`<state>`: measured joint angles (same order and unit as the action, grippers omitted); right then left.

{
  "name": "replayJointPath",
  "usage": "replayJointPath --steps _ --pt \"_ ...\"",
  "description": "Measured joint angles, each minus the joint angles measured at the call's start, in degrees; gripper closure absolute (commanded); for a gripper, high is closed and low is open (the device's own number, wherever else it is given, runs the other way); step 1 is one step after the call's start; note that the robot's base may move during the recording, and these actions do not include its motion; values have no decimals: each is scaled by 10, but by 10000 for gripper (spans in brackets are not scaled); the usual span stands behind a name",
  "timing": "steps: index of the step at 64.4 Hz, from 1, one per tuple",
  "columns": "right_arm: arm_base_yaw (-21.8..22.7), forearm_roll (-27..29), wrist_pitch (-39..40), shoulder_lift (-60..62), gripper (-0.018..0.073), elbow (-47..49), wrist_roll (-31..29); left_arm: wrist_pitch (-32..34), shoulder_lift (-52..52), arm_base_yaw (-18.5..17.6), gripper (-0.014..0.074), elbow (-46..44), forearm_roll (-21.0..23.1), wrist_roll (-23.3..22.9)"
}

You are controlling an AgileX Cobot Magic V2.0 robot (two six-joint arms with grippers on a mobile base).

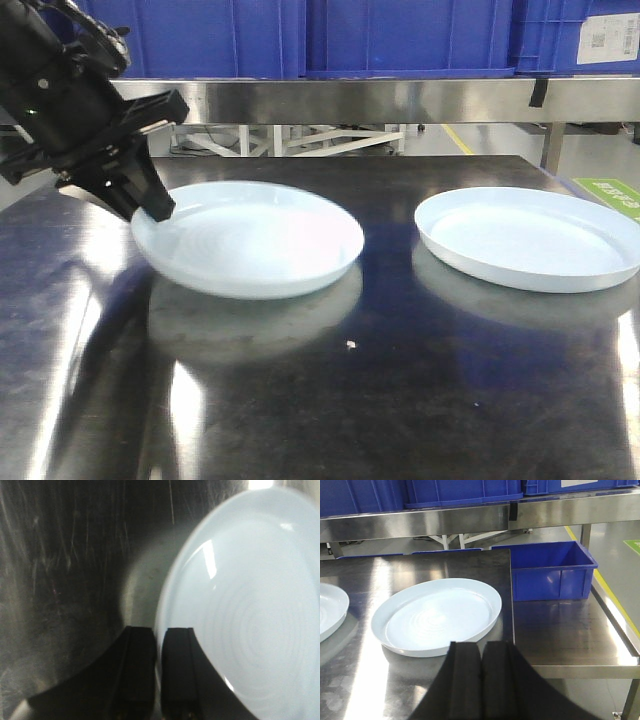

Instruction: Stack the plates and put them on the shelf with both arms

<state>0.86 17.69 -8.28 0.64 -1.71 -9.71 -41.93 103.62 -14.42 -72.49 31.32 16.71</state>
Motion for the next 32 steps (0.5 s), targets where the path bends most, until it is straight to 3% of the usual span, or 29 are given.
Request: replayJointPath --steps 8,32 --pt "0 0 0 0 528 0 0 1 -21 0 230 0 -2 -5" --pt "0 0 0 0 528 0 0 1 -107 -4 234 2 -11 -11"
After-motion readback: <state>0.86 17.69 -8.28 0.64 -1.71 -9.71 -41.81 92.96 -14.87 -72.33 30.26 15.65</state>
